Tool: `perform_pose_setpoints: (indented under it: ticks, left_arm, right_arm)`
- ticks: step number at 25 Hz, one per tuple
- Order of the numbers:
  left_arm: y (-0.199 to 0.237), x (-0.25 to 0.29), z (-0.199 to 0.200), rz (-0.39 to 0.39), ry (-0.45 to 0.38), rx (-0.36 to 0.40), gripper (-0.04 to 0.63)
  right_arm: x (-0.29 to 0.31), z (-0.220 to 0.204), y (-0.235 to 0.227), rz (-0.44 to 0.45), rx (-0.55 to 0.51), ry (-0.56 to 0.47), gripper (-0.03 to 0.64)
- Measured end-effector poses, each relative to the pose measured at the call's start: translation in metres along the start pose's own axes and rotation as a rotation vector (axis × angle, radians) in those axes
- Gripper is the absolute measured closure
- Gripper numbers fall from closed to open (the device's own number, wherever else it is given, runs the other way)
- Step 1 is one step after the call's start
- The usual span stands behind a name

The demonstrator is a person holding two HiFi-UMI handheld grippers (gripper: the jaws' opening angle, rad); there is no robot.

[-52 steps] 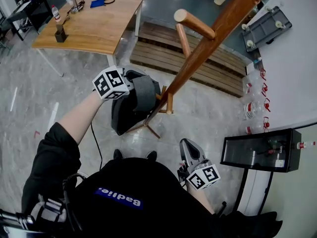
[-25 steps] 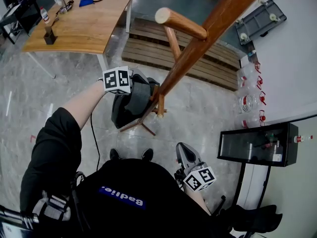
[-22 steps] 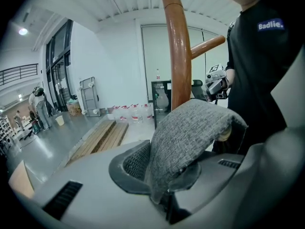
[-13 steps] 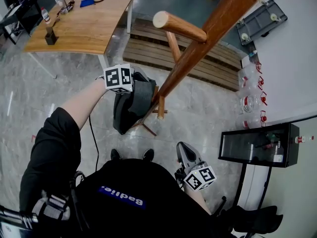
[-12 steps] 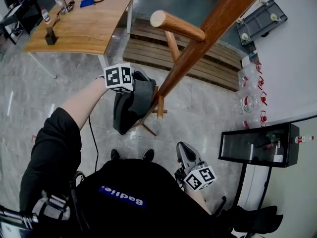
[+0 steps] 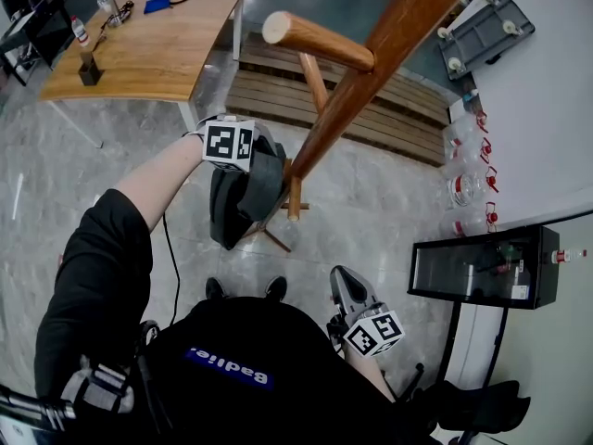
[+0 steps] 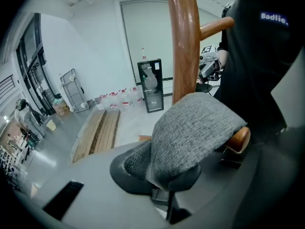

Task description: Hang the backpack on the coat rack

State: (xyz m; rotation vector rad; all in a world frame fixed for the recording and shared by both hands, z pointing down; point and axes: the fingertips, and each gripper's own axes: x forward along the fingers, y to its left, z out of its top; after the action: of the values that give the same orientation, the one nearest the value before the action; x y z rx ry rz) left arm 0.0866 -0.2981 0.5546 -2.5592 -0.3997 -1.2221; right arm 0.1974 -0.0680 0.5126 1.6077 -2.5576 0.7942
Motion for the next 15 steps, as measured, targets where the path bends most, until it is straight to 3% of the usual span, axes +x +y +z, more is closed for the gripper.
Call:
perform_pose_setpoints:
  ticks: [6,13,15]
  left_arm:
    - [0.0,0.006,-0.002,0.056,-0.1,-0.011,0.564]
    - [-0.001,0.012,-0.017,0.164,-0.12,-0.015,0.56]
    - [0.001,0.009,-0.024,0.21,-0.099,0.002,0.532]
  right_arm:
    - [-0.001,-0.003,-0.007,-0.024,0.017,0.003,0.61]
    - [0.006,-0.002,0.0,-0.011,-0.011,0.011,0.61]
    - [0.01,-0.001,0.004,-0.007,-0.018,0.011,0.609]
